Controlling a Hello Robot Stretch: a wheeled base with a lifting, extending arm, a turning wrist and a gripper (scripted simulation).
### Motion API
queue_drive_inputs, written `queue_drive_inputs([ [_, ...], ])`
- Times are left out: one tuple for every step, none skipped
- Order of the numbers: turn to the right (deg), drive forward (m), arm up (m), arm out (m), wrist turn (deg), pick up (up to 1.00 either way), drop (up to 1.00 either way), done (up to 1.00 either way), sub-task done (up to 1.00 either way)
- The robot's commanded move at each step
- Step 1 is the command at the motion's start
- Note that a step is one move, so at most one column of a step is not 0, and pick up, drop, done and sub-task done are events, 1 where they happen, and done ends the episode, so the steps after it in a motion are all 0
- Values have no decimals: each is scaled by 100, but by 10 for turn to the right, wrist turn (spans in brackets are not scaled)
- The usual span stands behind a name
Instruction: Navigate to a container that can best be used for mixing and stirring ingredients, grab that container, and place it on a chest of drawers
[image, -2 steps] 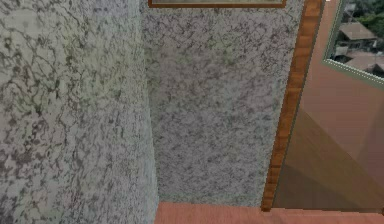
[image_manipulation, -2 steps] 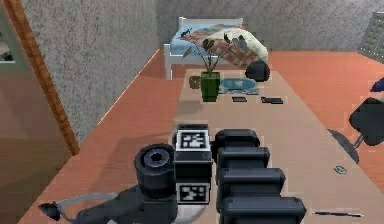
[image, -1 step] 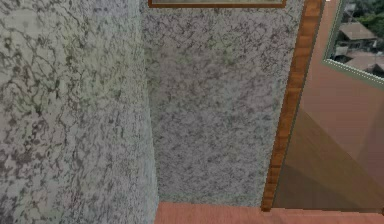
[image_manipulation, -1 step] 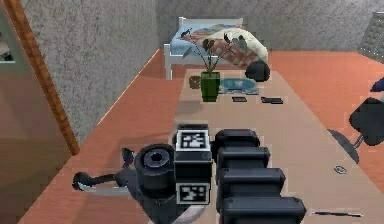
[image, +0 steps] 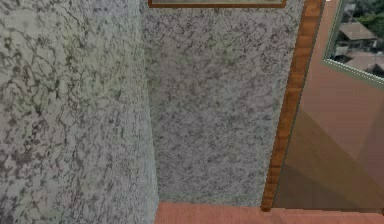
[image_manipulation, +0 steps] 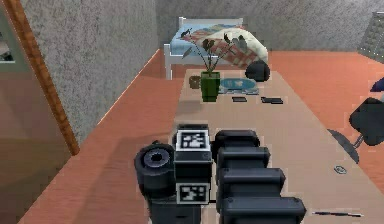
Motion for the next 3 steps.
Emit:
queue_drive_inputs([
  [0,0,-32,0,0,0,0,0,0],
  [0,0,0,0,0,100,0,0,0],
  [0,0,10,0,0,0,0,0,0],
])
